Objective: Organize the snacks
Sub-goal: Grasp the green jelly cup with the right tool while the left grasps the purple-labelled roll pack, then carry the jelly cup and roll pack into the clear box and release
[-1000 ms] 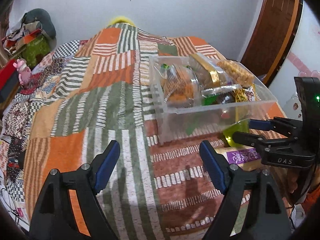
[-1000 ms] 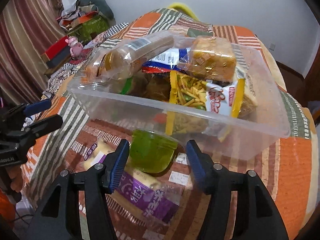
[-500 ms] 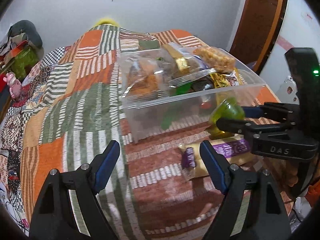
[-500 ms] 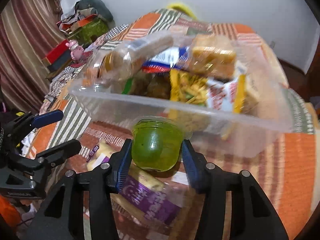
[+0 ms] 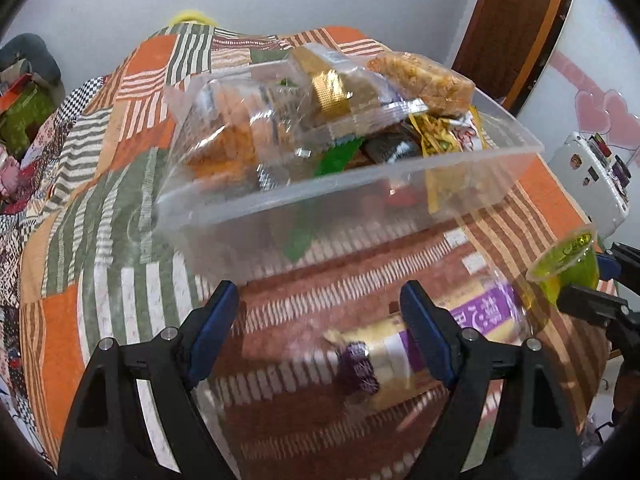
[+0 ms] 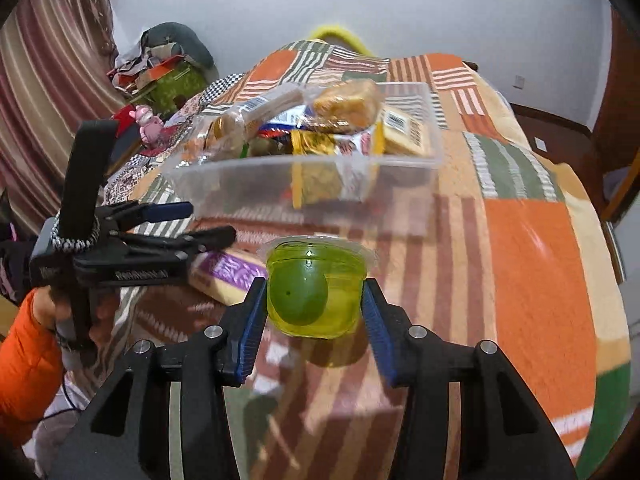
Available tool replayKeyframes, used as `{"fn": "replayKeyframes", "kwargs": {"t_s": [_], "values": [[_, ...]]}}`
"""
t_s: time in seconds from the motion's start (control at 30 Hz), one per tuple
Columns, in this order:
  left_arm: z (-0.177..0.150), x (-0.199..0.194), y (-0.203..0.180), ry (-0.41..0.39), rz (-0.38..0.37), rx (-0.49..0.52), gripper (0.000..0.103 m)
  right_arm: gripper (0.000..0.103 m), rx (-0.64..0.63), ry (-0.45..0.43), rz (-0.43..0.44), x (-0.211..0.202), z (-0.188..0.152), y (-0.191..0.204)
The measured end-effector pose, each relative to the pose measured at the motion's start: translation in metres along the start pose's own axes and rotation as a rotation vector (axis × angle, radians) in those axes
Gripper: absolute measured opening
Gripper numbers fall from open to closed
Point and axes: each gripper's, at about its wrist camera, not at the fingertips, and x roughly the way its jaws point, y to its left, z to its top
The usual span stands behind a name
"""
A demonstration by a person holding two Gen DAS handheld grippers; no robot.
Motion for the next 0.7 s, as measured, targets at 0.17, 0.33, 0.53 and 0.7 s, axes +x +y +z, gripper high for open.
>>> {"fn": "replayKeyframes", "kwargs": {"t_s": [0.17, 0.33, 0.53, 0.7], "values": [[-0.023, -0.014, -0.002, 0.026, 0.003, 0.007, 0.083, 0.044, 0.036, 0.001, 0.009, -0.005, -0.008, -0.008], [-0.045, -0.035, -0.020, 0.025, -0.004, 0.031, 0.083, 0.044, 0.063, -0.032, 0.021, -0.019, -0.009, -0.012], [-0.041, -0.050, -0.052, -0.023, -0.081, 0.027, 0.083, 0.044, 0.052, -0.076, 0.017, -0.037, -0.008, -0.008], [-0.040, -0.035, -0.083, -0.019, -0.112, 0.062, 0.066, 0.044, 0.053, -0.102, 0.010, -0.046, -0.009, -0.010]]}}
